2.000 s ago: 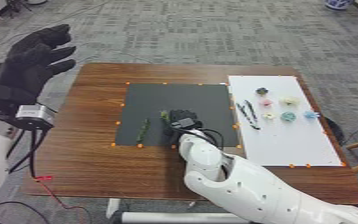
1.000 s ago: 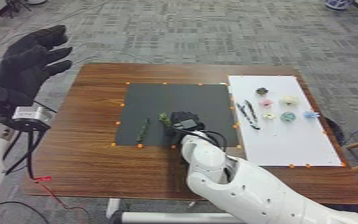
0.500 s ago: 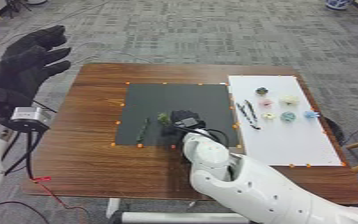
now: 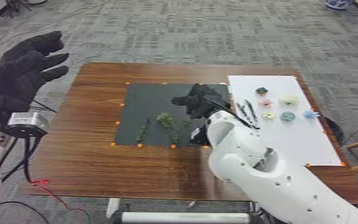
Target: Arrange flowers
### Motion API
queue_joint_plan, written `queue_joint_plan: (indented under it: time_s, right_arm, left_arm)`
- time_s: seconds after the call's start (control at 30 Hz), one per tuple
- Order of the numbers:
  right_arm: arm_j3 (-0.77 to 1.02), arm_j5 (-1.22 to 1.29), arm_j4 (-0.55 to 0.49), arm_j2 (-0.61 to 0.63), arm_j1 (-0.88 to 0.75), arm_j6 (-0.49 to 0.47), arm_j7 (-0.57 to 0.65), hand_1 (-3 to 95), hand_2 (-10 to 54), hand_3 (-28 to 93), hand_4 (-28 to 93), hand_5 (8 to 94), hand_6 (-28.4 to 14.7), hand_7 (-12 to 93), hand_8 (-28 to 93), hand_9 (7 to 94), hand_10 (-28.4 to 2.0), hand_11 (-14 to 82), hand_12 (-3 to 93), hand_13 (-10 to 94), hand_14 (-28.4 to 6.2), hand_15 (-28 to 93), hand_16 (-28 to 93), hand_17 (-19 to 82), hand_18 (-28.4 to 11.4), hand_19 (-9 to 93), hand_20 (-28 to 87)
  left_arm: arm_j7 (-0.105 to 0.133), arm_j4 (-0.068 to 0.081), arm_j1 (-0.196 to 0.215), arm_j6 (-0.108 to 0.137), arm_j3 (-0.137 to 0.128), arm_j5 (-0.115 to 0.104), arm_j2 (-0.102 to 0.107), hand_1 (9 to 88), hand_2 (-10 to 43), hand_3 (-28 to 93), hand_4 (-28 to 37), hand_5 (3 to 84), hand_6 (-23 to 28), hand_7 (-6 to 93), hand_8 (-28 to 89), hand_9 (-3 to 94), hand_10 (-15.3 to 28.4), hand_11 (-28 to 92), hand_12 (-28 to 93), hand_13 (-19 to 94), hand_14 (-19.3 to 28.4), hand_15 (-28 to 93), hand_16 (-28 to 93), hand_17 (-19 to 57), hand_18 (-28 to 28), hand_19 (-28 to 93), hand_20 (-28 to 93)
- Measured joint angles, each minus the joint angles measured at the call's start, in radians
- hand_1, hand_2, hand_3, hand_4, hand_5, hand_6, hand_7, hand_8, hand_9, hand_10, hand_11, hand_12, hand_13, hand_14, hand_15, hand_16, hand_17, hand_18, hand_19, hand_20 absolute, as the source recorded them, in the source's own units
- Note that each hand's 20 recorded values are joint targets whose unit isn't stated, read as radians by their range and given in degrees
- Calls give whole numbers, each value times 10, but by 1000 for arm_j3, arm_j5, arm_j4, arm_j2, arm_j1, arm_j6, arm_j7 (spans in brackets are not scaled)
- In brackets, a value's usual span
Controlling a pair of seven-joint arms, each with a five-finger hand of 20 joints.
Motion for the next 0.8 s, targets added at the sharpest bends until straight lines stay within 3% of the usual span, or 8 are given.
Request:
queue_joint_plan:
  time_s: [0.17,0.23,0.3,0.43,0.57,0.8]
  right_arm:
    - [66,-55,-43,113,-65,177,16,139,-85,824,-236,461,-116,338,-101,536,-177,366,323,525,-154,763,326,257,-262,838,536]
    - [142,-64,-39,160,-120,186,19,149,-94,828,-243,415,-136,305,-88,458,-187,367,319,482,-164,775,301,238,-266,824,541]
    - [262,-56,-34,198,-201,135,18,159,-95,830,-266,382,-148,291,-89,402,-192,354,317,432,-171,773,286,220,-264,809,547]
    - [404,-55,-9,303,-328,39,24,147,-95,821,-280,403,-139,285,-85,431,-188,368,314,457,-166,777,276,223,-262,807,554]
    - [407,-56,19,399,-394,74,33,140,-95,802,-282,431,-127,295,-87,466,-185,390,322,480,-162,782,282,232,-263,816,557]
    - [280,-65,44,396,-357,96,52,137,-95,799,-283,453,-113,336,-98,480,-182,412,332,503,-158,787,301,251,-255,832,552]
  left_arm:
    - [0,-8,28,2,-13,1,-20,257,-88,701,-253,259,34,276,-106,173,98,202,208,87,131,406,-29,-109,207,407,79]
    - [0,-13,44,2,-23,2,-32,258,-87,700,-252,259,33,283,-118,174,99,204,205,87,131,405,-29,-109,206,407,79]
    - [0,-14,55,2,-26,3,-44,259,-87,700,-252,252,32,273,-123,174,98,204,204,87,130,404,-30,-108,206,407,79]
    - [2,-14,66,3,-24,4,-62,259,-86,699,-251,251,31,259,-119,174,98,206,202,88,130,402,-29,-108,206,406,79]
    - [6,-19,83,6,-28,4,-72,259,-86,700,-253,249,30,256,-116,174,98,207,201,89,130,402,-28,-108,205,405,80]
    - [6,-24,104,13,-28,5,-84,257,-82,699,-254,248,29,256,-115,173,97,209,200,90,129,401,-28,-108,205,404,81]
